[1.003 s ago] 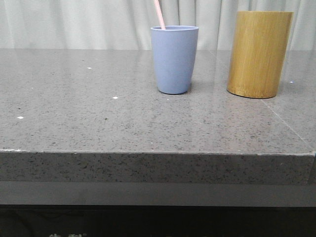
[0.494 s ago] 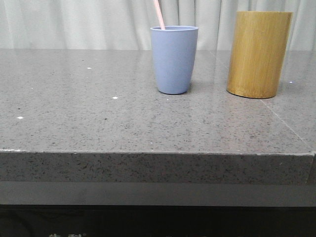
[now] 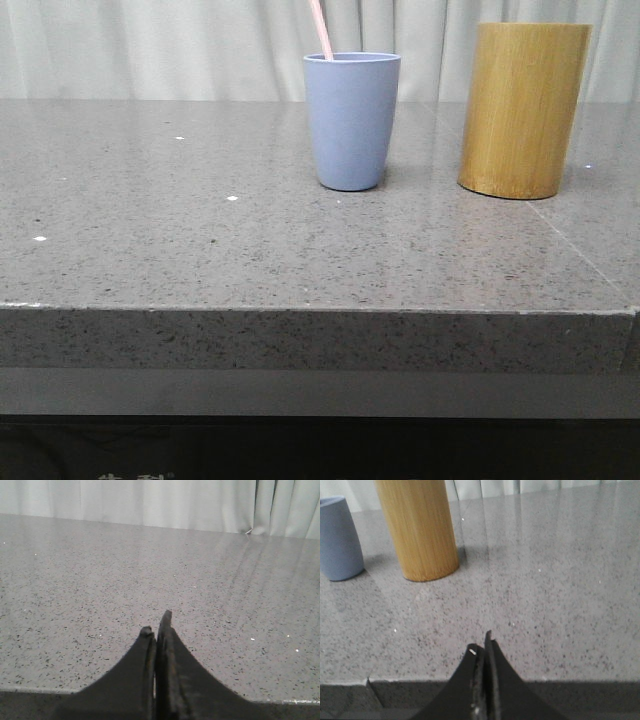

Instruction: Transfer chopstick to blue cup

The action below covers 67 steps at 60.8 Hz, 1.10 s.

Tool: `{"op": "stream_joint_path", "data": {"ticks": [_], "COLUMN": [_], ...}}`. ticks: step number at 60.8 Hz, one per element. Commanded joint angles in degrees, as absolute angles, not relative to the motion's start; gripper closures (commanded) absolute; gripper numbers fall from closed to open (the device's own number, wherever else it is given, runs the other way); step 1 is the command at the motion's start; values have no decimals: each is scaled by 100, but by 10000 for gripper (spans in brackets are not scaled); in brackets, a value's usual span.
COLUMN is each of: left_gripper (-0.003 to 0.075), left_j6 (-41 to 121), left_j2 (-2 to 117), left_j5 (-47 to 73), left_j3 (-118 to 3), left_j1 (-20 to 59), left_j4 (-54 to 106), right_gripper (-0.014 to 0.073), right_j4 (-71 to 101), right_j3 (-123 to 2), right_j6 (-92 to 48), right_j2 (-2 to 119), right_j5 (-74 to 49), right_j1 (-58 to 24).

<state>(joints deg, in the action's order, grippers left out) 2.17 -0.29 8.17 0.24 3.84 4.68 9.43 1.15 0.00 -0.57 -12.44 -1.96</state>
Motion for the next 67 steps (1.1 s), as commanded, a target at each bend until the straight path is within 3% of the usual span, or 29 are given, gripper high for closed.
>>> {"op": "stream_joint_path", "data": {"ticks": [1, 67], "left_gripper": [738, 738], "left_j6": [202, 202], "left_j2": [-170, -170], "left_j5": [325, 325], "left_j3": [44, 44], "left_j1": [365, 365], "left_j4": [521, 521], "right_gripper": [652, 652], "right_j4": [1008, 1008], "right_j3": [144, 135], "right_j6": [-45, -45], "right_j2": [-180, -180], "right_j5": [-542, -757], "right_j1": [-162, -150]}}
